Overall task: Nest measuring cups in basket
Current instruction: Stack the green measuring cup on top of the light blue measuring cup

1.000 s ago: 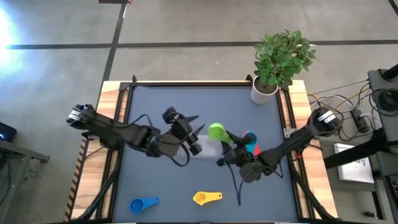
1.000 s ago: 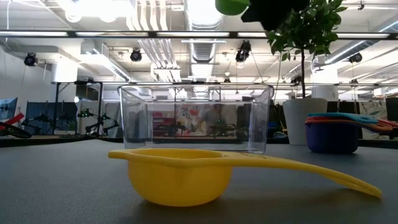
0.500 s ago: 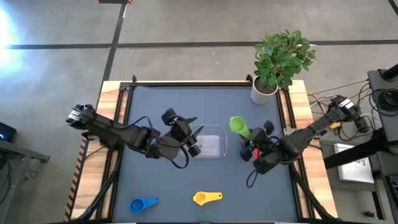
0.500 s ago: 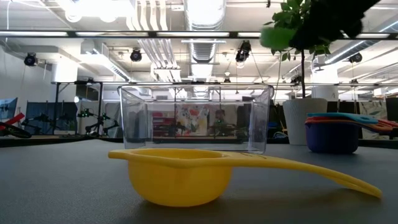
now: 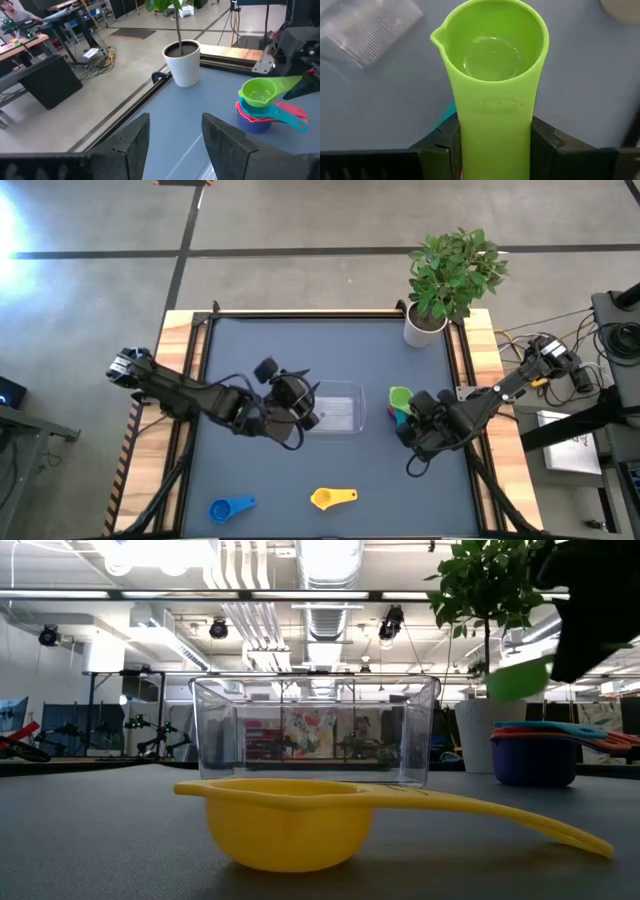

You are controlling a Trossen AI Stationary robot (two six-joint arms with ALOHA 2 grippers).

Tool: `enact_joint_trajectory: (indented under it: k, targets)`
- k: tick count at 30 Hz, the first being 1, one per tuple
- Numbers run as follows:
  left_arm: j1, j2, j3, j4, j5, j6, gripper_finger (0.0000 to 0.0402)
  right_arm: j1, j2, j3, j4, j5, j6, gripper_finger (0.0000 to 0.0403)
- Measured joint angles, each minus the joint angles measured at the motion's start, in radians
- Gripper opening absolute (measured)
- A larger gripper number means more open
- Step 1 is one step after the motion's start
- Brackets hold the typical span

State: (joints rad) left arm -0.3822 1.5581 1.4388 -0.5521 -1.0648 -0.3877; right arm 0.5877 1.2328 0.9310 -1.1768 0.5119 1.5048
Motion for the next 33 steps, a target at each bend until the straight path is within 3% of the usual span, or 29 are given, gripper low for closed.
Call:
enact_joint_trajectory:
  k: [6, 25, 31, 33]
  targets:
    - [-0.007, 0.000, -0.020, -0.019, 0.000, -0.042, 0.0162, 0.001, 0.000, 0.000, 0.004, -0.050, 0.071, 0.0139]
    - [-0.007, 0.000, -0.074, -0.019, -0.001, -0.067, 0.0162, 0.001, 0.001, -0.009, 0.011, -0.051, 0.042, 0.0206]
    - [-0.007, 0.000, -0.074, -0.035, -0.001, -0.067, 0.0162, 0.010, -0.002, -0.002, 0.104, -0.266, -0.063, 0.0210]
    - [-0.007, 0.000, -0.074, -0.037, -0.001, -0.067, 0.0162, 0.025, -0.002, 0.010, 0.120, -0.284, -0.105, 0.0210]
